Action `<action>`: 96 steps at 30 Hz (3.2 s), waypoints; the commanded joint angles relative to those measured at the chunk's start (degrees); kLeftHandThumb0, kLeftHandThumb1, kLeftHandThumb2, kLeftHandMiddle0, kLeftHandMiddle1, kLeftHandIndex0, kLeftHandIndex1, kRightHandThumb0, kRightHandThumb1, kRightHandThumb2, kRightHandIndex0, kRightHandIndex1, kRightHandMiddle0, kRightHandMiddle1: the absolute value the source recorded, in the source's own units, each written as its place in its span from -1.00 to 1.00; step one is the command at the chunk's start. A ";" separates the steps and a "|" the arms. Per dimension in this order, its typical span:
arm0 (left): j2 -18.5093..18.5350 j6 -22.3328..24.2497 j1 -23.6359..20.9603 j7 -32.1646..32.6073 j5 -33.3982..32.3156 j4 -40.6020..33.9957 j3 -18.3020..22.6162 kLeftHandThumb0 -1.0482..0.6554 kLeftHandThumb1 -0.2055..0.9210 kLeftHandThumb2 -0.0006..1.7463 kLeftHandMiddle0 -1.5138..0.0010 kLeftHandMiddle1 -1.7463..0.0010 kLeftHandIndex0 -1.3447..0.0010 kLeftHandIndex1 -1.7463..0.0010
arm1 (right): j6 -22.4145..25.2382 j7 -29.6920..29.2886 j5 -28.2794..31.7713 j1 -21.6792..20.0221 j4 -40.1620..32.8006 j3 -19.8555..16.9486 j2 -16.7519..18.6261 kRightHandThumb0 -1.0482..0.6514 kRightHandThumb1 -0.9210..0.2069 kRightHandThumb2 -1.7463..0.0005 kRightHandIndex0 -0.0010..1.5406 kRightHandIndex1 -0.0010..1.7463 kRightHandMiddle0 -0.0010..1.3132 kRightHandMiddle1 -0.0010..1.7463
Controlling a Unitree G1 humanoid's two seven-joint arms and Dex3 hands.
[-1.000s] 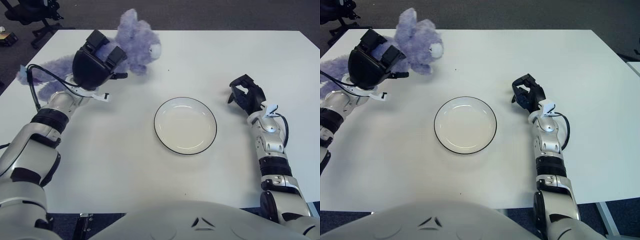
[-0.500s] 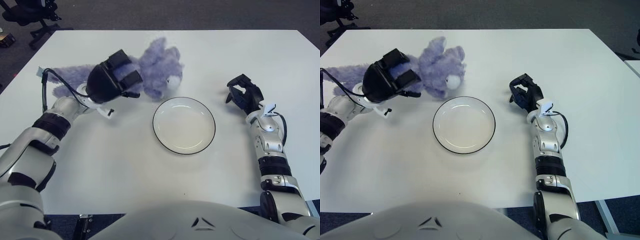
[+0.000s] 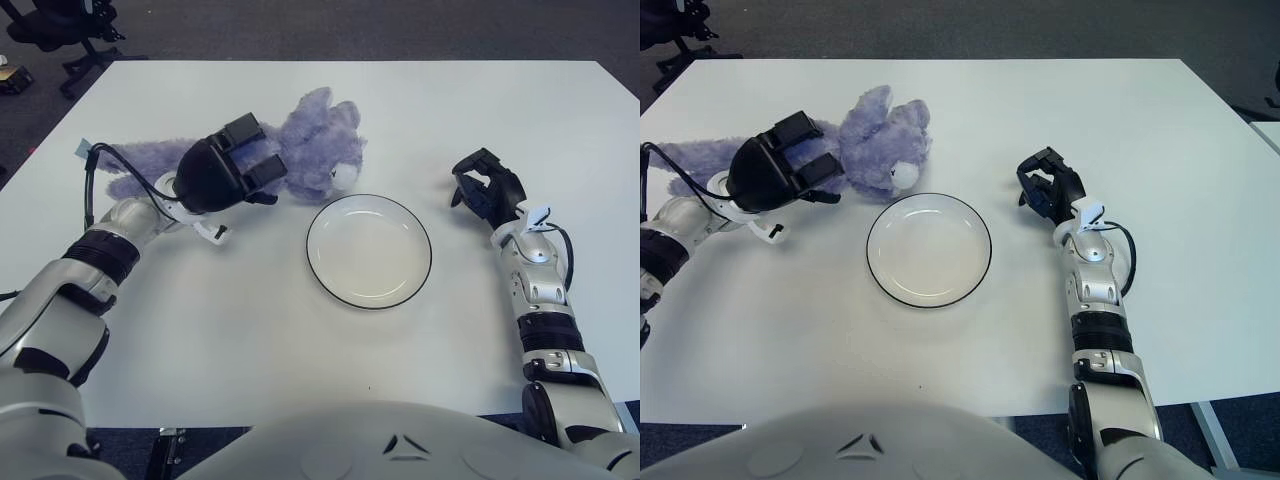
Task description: Put the doll into the plate.
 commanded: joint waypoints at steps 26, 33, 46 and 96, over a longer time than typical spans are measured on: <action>3.65 7.40 6.97 -21.44 -8.67 -15.15 8.54 -0.34 1.00 -0.96 0.29 0.99 0.10 0.73 | 7.64 2.78 -3.05 2.67 0.23 4.23 -2.90 -0.18 -1.00 0.54 -0.02 0.98 -0.50 0.84; 3.68 3.69 6.28 -22.36 -12.16 -15.49 10.60 -0.28 1.00 -0.95 0.28 1.00 0.06 0.81 | 8.15 2.80 -3.43 2.58 0.11 4.26 -3.08 -0.18 -1.00 0.54 -0.03 0.97 -0.51 0.85; 4.50 -6.05 8.27 -26.97 -21.16 -18.97 15.60 -0.34 1.00 -0.88 0.38 1.00 0.06 0.86 | 8.94 3.01 -3.50 2.11 0.40 4.15 -3.67 -0.18 -1.00 0.53 -0.05 0.96 -0.52 0.86; -3.32 32.94 7.45 -99.44 -71.65 -26.41 37.13 -0.69 1.00 -0.67 0.45 1.00 0.46 1.00 | 3.70 6.09 -0.33 -1.42 3.01 -0.66 -4.57 -0.18 -1.00 0.57 0.02 0.83 -0.46 0.82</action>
